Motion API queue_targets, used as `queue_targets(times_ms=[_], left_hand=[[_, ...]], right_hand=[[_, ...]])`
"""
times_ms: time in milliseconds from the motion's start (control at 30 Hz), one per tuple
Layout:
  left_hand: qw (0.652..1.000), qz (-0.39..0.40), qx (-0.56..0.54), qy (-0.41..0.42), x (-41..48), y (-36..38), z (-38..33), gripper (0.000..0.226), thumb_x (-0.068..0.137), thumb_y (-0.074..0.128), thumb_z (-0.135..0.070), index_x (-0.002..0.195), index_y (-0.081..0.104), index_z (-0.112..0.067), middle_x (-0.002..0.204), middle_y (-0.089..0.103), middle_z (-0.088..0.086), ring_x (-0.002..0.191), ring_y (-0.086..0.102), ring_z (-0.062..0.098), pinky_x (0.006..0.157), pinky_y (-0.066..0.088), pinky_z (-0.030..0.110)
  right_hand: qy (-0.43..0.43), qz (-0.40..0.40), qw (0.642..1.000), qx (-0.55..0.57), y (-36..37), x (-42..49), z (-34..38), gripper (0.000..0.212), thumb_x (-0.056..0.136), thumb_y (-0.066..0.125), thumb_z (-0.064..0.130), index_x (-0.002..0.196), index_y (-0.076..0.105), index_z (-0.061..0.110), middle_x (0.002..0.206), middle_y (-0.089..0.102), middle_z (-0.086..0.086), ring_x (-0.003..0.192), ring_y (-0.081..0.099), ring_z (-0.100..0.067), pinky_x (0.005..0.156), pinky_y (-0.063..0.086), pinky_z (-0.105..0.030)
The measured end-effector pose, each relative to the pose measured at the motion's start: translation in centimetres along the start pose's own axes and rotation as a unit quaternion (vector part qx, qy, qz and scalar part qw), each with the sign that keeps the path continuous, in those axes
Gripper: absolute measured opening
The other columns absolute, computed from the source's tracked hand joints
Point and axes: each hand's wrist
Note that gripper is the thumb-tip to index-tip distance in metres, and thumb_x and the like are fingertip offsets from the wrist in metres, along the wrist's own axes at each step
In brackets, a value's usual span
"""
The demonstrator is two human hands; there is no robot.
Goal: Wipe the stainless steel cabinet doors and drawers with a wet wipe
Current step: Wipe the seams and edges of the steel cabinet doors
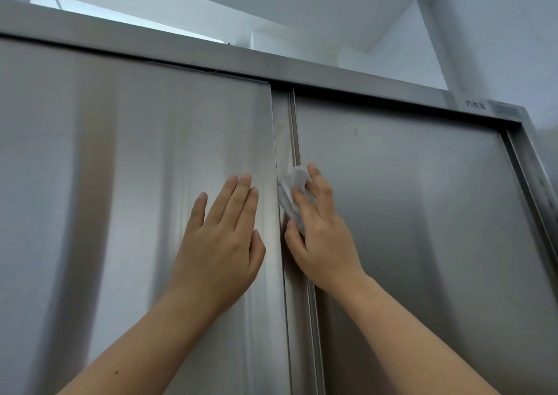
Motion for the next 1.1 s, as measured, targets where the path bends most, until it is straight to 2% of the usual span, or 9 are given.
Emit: queue_targets(times_ms=[133, 267, 433, 567, 767, 867, 967, 1033, 1100], left_hand=[[1.000, 0.001, 0.002, 0.000, 0.0, 0.0, 0.0, 0.055, 0.084, 0.031, -0.022, 0.127, 0.053, 0.004, 0.137, 0.046, 0.019, 0.127, 0.044, 0.033, 0.098, 0.036, 0.055], [1.000, 0.004, 0.004, 0.002, 0.0, 0.1, 0.0, 0.055, 0.084, 0.031, -0.023, 0.128, 0.052, 0.004, 0.138, 0.045, 0.019, 0.128, 0.042, 0.033, 0.099, 0.034, 0.055], [1.000, 0.013, 0.019, -0.001, 0.1, 0.2, 0.1, 0.057, 0.085, 0.030, -0.026, 0.132, 0.048, 0.002, 0.141, 0.041, 0.017, 0.130, 0.039, 0.033, 0.101, 0.026, 0.056], [0.999, 0.026, 0.032, -0.003, 0.9, 0.3, 0.2, 0.058, 0.086, 0.030, -0.028, 0.135, 0.045, -0.001, 0.143, 0.039, 0.015, 0.132, 0.036, 0.031, 0.100, 0.028, 0.058], [0.998, 0.031, 0.048, 0.001, 3.7, 0.6, 0.8, 0.058, 0.087, 0.027, -0.030, 0.135, 0.045, -0.004, 0.142, 0.041, 0.013, 0.131, 0.038, 0.030, 0.099, 0.031, 0.058], [0.999, 0.028, 0.046, 0.004, 4.5, 0.7, 0.9, 0.057, 0.087, 0.028, -0.029, 0.134, 0.046, -0.003, 0.142, 0.041, 0.013, 0.132, 0.037, 0.030, 0.100, 0.031, 0.057], [0.998, 0.024, 0.049, 0.003, 4.3, 0.8, 0.9, 0.057, 0.087, 0.028, -0.029, 0.135, 0.046, -0.003, 0.143, 0.040, 0.013, 0.132, 0.035, 0.028, 0.101, 0.028, 0.056], [0.998, 0.025, 0.053, 0.004, 4.3, 0.9, 0.9, 0.057, 0.087, 0.028, -0.029, 0.135, 0.045, -0.004, 0.144, 0.039, 0.012, 0.133, 0.034, 0.028, 0.101, 0.025, 0.054], [0.998, 0.025, 0.054, 0.004, 4.3, 0.9, 0.9, 0.057, 0.087, 0.028, -0.029, 0.135, 0.045, -0.004, 0.144, 0.039, 0.012, 0.133, 0.034, 0.028, 0.101, 0.025, 0.054]], right_hand=[[-0.002, 0.060, 0.998, -0.035, 0.1, 0.2, -0.4, 0.058, 0.098, 0.041, 0.026, 0.148, 0.016, 0.013, 0.155, -0.011, 0.001, 0.139, 0.022, -0.018, 0.107, 0.028, -0.027], [0.004, 0.111, 0.993, -0.049, 0.4, 0.1, -1.2, 0.059, 0.100, 0.026, 0.040, 0.138, -0.017, 0.029, 0.148, -0.026, 0.009, 0.139, -0.015, -0.004, 0.113, 0.002, -0.025], [0.009, 0.145, 0.986, -0.081, 0.3, 1.6, -1.5, 0.055, 0.100, 0.017, 0.040, 0.134, -0.025, 0.030, 0.143, -0.030, 0.010, 0.129, -0.031, 0.000, 0.107, -0.018, -0.028], [0.012, 0.145, 0.984, -0.101, 0.1, 4.2, -1.7, 0.060, 0.100, 0.019, 0.038, 0.144, -0.017, 0.019, 0.153, -0.021, 0.002, 0.139, -0.020, -0.007, 0.106, -0.019, -0.030], [-0.002, 0.117, 0.983, -0.139, -0.6, 9.4, -2.1, 0.061, 0.101, 0.022, 0.035, 0.147, -0.007, 0.008, 0.156, -0.010, -0.010, 0.143, -0.010, -0.018, 0.111, -0.011, -0.030], [-0.032, 0.081, 0.980, -0.180, -0.8, 10.1, -2.4, 0.060, 0.100, 0.026, 0.034, 0.148, 0.005, 0.005, 0.155, 0.007, -0.015, 0.142, 0.007, -0.024, 0.112, -0.001, -0.030], [-0.062, 0.030, 0.974, -0.216, -1.2, 10.2, -2.4, 0.057, 0.098, 0.030, 0.035, 0.145, 0.022, 0.003, 0.143, 0.032, -0.018, 0.126, 0.030, -0.028, 0.102, 0.014, -0.030], [-0.070, 0.021, 0.975, -0.208, -1.3, 10.4, -2.4, 0.056, 0.097, 0.033, 0.034, 0.143, 0.027, 0.002, 0.139, 0.034, -0.017, 0.125, 0.030, -0.028, 0.102, 0.014, -0.030], [-0.069, 0.028, 0.980, -0.184, -1.3, 10.4, -2.5, 0.055, 0.098, 0.033, 0.033, 0.143, 0.025, 0.003, 0.143, 0.027, -0.017, 0.134, 0.019, -0.028, 0.109, 0.006, -0.031]])
Point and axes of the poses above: each hand's wrist, its own x-axis towards the middle knuckle, its own y-axis out of the palm, z = x × y
